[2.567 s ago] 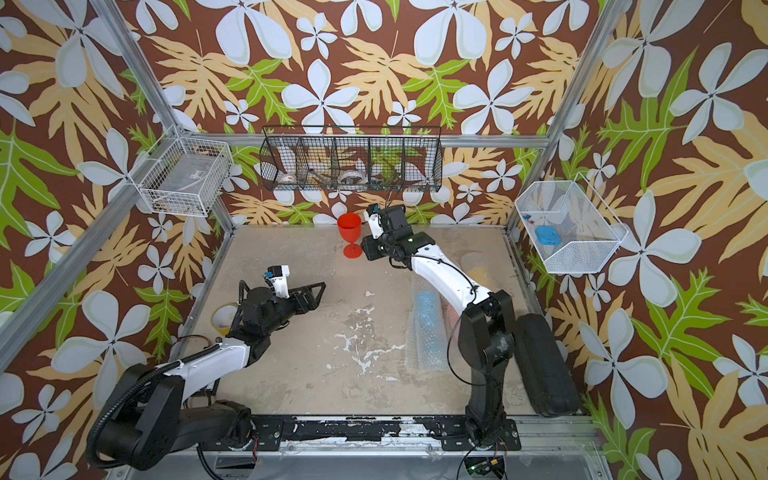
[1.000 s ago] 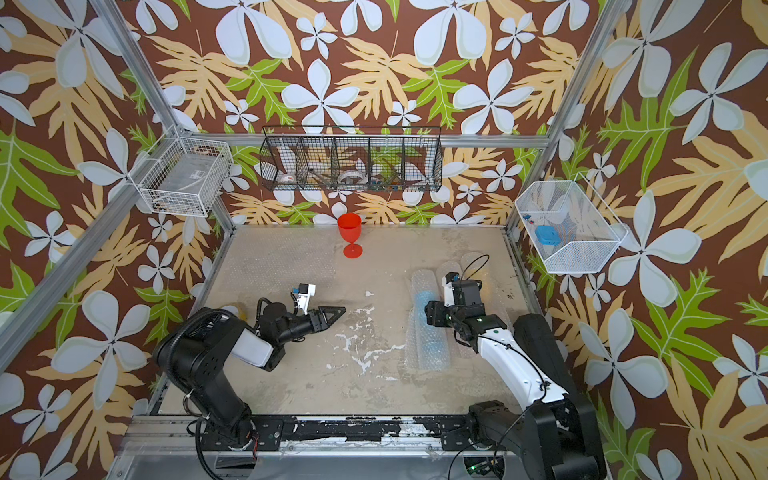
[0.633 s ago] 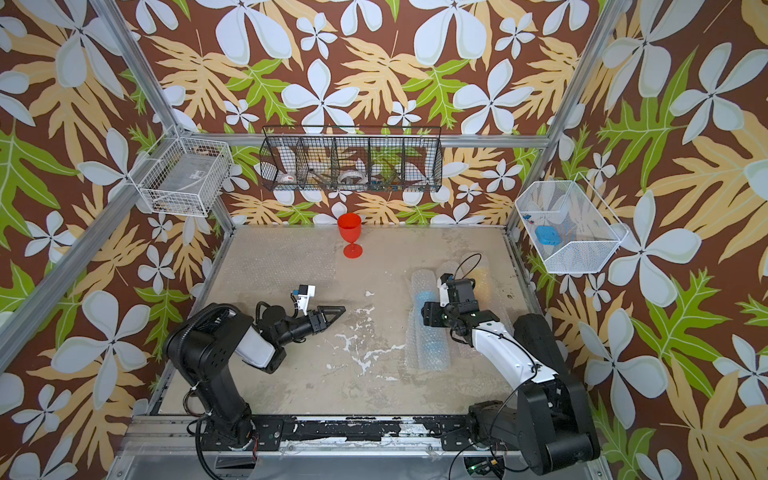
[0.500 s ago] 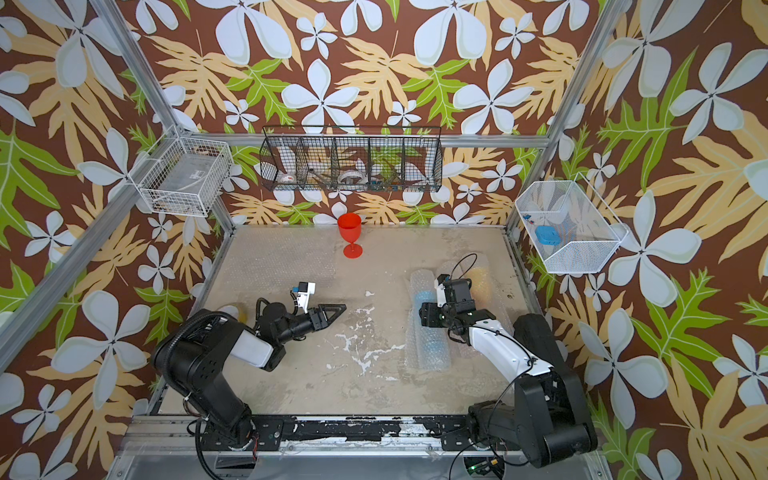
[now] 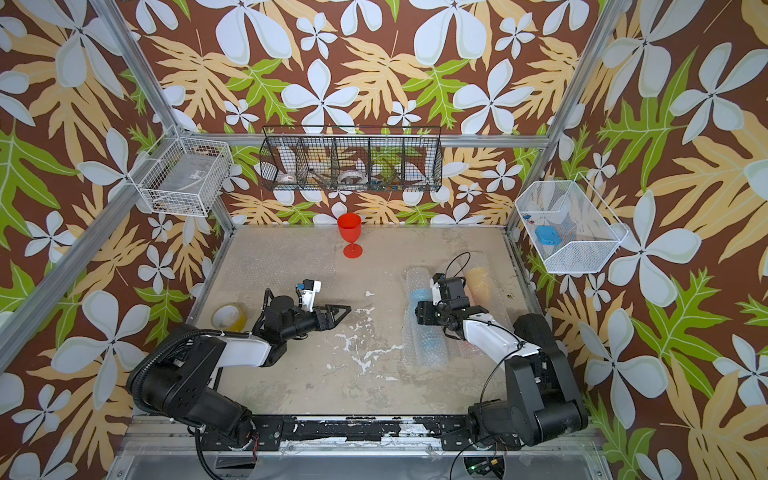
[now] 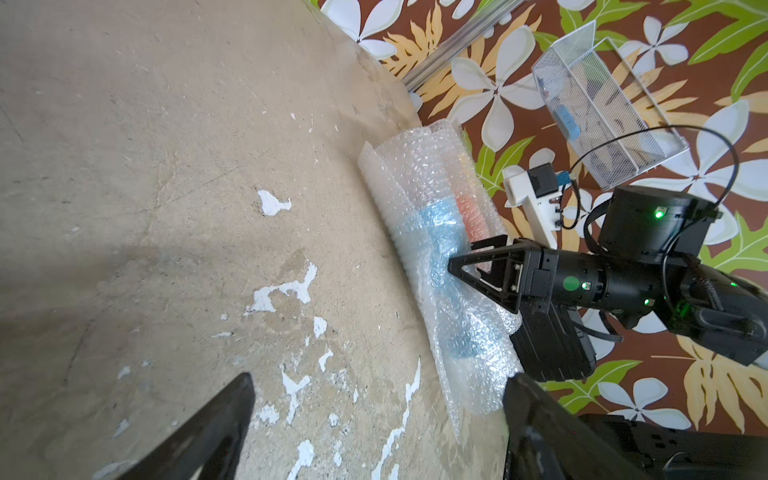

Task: Unpack wine glasses from bubble wrap
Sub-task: Unwrap the bubble wrap at the center of the board.

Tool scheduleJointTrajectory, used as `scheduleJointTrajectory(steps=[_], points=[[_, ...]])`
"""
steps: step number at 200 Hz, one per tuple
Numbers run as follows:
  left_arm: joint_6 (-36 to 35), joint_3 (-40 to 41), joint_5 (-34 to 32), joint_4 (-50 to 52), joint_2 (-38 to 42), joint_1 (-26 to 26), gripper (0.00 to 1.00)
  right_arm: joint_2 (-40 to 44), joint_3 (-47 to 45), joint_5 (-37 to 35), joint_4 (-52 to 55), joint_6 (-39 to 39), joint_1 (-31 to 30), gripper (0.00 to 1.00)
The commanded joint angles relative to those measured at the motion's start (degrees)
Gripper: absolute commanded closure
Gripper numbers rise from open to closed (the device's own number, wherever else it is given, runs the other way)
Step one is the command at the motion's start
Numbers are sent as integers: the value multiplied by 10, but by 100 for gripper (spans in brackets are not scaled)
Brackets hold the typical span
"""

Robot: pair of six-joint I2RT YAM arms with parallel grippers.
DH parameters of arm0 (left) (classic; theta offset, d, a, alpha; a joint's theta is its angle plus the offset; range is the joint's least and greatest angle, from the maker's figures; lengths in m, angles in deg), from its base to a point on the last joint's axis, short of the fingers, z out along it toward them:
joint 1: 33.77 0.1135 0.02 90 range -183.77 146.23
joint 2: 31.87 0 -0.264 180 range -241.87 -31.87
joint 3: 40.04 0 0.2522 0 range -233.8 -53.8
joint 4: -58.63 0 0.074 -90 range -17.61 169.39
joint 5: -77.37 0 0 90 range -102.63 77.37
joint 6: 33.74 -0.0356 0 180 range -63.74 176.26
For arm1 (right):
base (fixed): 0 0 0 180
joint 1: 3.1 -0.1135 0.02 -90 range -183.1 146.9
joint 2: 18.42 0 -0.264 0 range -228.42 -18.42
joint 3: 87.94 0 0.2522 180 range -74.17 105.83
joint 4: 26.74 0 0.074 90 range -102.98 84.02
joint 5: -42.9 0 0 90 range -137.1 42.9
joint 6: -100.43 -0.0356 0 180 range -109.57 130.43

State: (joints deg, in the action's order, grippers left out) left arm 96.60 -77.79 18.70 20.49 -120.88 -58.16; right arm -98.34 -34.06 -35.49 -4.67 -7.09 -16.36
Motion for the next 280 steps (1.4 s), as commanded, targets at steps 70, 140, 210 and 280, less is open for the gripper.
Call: scheduleJointTrajectory(steps=[70,140,210,280], points=[[-17,-49,-16,54,-13,-57,9,-10,-11,98,-29,-21,-5,33],[7,-121,-16,35,-89,-111,13,7,-38,154,-70,-57,-5,33],[-17,-196,-54,95,-144,-142,26,19,-41,165,-71,-62,-5,33],[-80,-265,-146,219,-168,-177,30,27,-42,168,-68,-59,-5,33]])
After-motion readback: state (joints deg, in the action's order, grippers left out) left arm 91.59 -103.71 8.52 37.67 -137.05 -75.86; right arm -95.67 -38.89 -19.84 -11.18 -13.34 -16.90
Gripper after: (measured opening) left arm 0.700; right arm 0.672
